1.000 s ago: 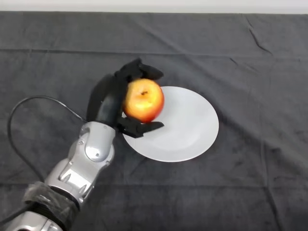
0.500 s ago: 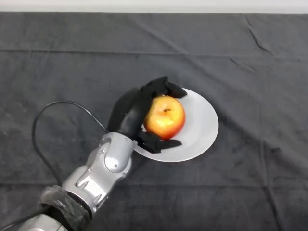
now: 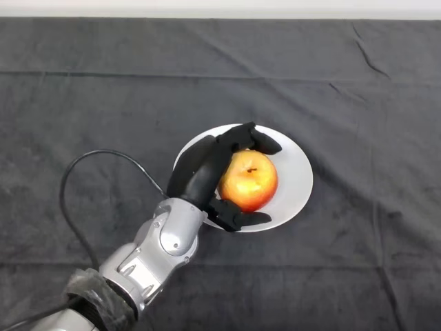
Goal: Move the apple to the plate
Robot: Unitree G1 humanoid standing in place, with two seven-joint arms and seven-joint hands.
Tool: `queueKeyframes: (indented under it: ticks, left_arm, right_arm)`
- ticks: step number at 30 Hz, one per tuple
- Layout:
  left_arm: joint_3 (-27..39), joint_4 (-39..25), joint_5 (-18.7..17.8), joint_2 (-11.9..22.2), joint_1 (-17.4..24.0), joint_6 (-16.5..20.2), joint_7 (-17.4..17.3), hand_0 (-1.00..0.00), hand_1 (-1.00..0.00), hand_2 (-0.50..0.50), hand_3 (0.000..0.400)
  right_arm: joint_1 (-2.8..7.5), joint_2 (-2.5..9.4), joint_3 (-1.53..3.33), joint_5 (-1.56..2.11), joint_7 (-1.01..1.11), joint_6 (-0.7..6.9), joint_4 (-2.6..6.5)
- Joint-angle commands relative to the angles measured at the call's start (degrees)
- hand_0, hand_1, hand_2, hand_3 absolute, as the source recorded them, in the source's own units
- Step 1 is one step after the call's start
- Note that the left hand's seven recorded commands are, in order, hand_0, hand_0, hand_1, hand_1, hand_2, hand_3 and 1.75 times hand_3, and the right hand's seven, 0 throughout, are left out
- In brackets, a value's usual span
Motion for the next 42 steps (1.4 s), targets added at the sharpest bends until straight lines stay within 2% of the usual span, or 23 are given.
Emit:
queueKeyframes:
  ticks: [1, 2, 3, 4, 5, 6, 7, 22, 32, 42]
  left_arm:
    - [-2.1, -0.2, -1.1, 0.8, -2.0, -0.7, 0.0, -1.00, -1.00, 0.00, 0.400]
    - [-2.2, 0.0, -1.3, 0.9, -2.1, -0.8, -0.1, -1.00, -1.00, 0.00, 0.400]
    - [-2.4, 0.2, -1.4, 0.9, -2.2, -0.9, -0.2, -0.99, -0.85, -0.07, 0.395]
    - [-2.5, 0.5, -1.6, 1.0, -2.3, -1.0, -0.3, -0.63, -0.22, -0.21, 0.253]
    - [-2.6, 0.8, -1.7, 1.0, -2.4, -1.1, -0.5, -0.29, 0.00, -0.14, 0.115]
    - [-2.7, 1.0, -1.8, 1.1, -2.5, -1.1, -0.6, -0.11, 0.00, -0.05, 0.042]
    - [-2.8, 1.1, -2.0, 1.1, -2.5, -1.1, -0.7, 0.00, 0.00, 0.00, 0.000]
    - [-2.2, -0.2, -3.8, 2.7, -2.3, -0.2, -2.9, 0.00, 0.00, 0.00, 0.000]
    - [3.8, -5.6, -4.9, 8.9, 1.9, -2.5, -5.0, 0.00, 0.00, 0.00, 0.000]
    - [13.1, -15.7, -5.7, 14.3, 8.7, -2.7, -3.6, 0.00, 0.00, 0.00, 0.000]
  right_arm:
    - [5.02, 1.75, 1.49, -1.65, 0.32, 1.69, 2.67]
    - [5.01, 1.75, 1.49, -1.65, 0.32, 1.69, 2.68]
    - [5.00, 1.75, 1.49, -1.65, 0.32, 1.68, 2.70]
    - [4.99, 1.75, 1.49, -1.66, 0.32, 1.67, 2.72]
    - [4.99, 1.75, 1.50, -1.66, 0.31, 1.66, 2.74]
    - [4.98, 1.75, 1.50, -1.67, 0.31, 1.65, 2.75]
    - [4.97, 1.75, 1.50, -1.67, 0.31, 1.65, 2.77]
    - [4.89, 1.76, 1.52, -1.71, 0.27, 1.55, 2.94]
    - [4.93, 1.77, 1.52, -1.71, 0.27, 1.57, 2.87]
    - [5.08, 1.79, 1.47, -1.66, 0.30, 1.71, 2.56]
